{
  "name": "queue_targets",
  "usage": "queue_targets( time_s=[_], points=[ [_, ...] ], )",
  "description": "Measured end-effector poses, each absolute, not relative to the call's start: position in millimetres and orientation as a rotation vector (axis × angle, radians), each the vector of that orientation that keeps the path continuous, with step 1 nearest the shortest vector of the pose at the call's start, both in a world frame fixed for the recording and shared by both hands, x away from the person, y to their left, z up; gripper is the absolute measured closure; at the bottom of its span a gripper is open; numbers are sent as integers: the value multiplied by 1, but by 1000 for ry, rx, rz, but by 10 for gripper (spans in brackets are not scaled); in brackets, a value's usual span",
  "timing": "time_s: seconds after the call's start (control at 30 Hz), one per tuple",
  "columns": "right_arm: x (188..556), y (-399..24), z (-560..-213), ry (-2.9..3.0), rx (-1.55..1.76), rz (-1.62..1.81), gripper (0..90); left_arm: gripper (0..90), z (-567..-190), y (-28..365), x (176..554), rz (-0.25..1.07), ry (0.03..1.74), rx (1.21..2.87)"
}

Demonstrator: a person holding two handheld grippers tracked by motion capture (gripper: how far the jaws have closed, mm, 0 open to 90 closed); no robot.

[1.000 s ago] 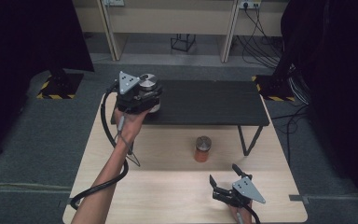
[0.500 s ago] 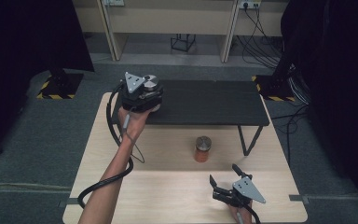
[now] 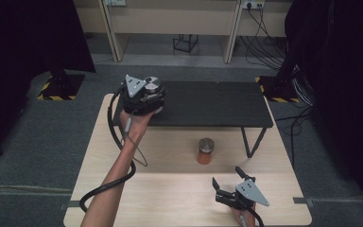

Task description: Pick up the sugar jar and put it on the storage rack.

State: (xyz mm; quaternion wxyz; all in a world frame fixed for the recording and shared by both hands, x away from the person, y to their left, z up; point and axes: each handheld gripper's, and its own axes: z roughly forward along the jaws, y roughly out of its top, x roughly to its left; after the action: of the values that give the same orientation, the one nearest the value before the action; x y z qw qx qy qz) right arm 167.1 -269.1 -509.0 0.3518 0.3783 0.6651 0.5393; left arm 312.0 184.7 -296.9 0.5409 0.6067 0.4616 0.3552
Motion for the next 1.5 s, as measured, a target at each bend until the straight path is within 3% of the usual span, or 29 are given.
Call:
queue_targets(
  time_s=[0.37, 0.73, 0.97, 1.5],
  points=[
    [166, -268, -509, 1722, 971, 1390, 49, 2, -292, 197, 295, 805, 1070, 1411],
    [166, -268, -509, 1724, 963, 1386, 49, 3, -307, 215, 258, 790, 977, 1413],
    [166, -268, -509, 1725, 962, 1383, 49, 1, -333, 223, 215, 778, 871, 1442],
    [166, -267, -509, 1725, 961, 1381, 49, 11, -433, 231, 171, 743, 716, 1433]
  ],
)
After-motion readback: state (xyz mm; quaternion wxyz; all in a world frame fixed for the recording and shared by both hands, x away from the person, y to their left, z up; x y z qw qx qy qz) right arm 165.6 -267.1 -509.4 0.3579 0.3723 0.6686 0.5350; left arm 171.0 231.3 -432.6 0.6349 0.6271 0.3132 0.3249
